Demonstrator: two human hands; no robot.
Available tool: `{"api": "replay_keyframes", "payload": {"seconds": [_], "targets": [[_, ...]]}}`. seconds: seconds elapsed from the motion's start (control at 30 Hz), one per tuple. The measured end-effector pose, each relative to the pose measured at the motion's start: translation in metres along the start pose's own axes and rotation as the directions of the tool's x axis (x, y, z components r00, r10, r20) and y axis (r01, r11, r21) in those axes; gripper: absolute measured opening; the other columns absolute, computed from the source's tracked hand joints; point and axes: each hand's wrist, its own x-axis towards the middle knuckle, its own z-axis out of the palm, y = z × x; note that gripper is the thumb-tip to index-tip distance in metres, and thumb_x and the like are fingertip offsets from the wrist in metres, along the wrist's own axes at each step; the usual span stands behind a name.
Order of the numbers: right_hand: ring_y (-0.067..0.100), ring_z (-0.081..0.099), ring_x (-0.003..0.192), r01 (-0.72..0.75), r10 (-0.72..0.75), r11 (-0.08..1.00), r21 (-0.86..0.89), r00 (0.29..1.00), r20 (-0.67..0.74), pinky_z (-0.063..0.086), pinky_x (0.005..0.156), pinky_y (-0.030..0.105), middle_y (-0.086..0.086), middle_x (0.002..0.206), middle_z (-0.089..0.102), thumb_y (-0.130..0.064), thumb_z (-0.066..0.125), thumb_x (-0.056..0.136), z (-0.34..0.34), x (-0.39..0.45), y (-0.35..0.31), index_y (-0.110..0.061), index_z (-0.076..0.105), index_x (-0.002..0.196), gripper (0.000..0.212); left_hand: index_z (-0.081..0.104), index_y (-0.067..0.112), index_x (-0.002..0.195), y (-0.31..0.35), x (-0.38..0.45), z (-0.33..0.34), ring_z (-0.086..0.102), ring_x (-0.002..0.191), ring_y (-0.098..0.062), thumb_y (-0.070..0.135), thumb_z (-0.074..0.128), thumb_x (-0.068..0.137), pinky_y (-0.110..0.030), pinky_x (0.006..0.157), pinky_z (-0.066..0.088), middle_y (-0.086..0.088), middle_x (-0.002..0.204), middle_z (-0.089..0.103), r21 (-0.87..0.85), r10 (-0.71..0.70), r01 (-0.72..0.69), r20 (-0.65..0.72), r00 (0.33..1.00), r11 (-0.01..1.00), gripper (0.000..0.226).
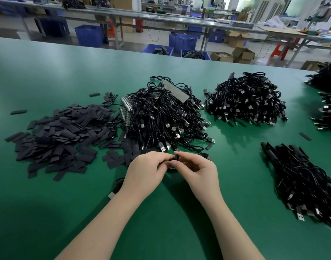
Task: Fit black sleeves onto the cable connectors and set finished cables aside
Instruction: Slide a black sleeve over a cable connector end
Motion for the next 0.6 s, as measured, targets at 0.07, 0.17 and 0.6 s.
{"api": "replay_keyframes", "payload": {"seconds": [0.07, 0.17, 0.6], "targets": [[0.006, 0.072, 0.078, -0.004, 0.004, 1.0, 0.006, 1.0, 0.003, 0.052, 0.072, 0.012, -0.012, 0.081, 0.077, -0.01, 0.081, 0.079, -0.0015, -0.0001, -0.0004, -0.042, 0.077, 0.079, 0.033, 0.075, 0.03, 0.106, 0.0007, -0.0015, -0.0008, 0.063, 0.095, -0.004, 0.016, 0.066, 0.09, -0.022, 0.083, 0.048, 0.011, 0.101, 0.073, -0.033, 0.071, -0.073, -0.061, 0.996, 0.997, 0.023], [0.005, 0.072, 0.078, -0.01, 0.011, 1.0, 0.015, 0.999, -0.03, 0.05, 0.07, 0.011, -0.011, 0.08, 0.076, -0.01, 0.08, 0.08, -0.004, 0.0007, -0.0003, -0.04, 0.078, 0.074, 0.031, 0.075, 0.032, 0.103, 0.0035, -0.0043, 0.0016, 0.06, 0.093, 0.001, 0.017, 0.068, 0.087, -0.012, 0.077, 0.047, 0.015, 0.098, 0.072, -0.14, 0.087, -0.093, -0.049, 0.995, 0.986, 0.024], [0.006, 0.068, 0.069, -0.055, 0.06, 0.997, 0.052, 0.993, -0.1, 0.05, 0.066, 0.014, -0.007, 0.075, 0.075, -0.012, 0.079, 0.081, -0.0052, 0.0044, 0.0056, -0.026, 0.077, 0.077, 0.015, 0.071, 0.031, 0.114, -0.0001, -0.0038, 0.0071, 0.06, 0.089, 0.001, 0.027, 0.071, 0.086, -0.013, 0.079, 0.047, 0.019, 0.097, 0.067, -0.116, 0.131, -0.145, -0.119, 0.984, 0.983, 0.029]]}}
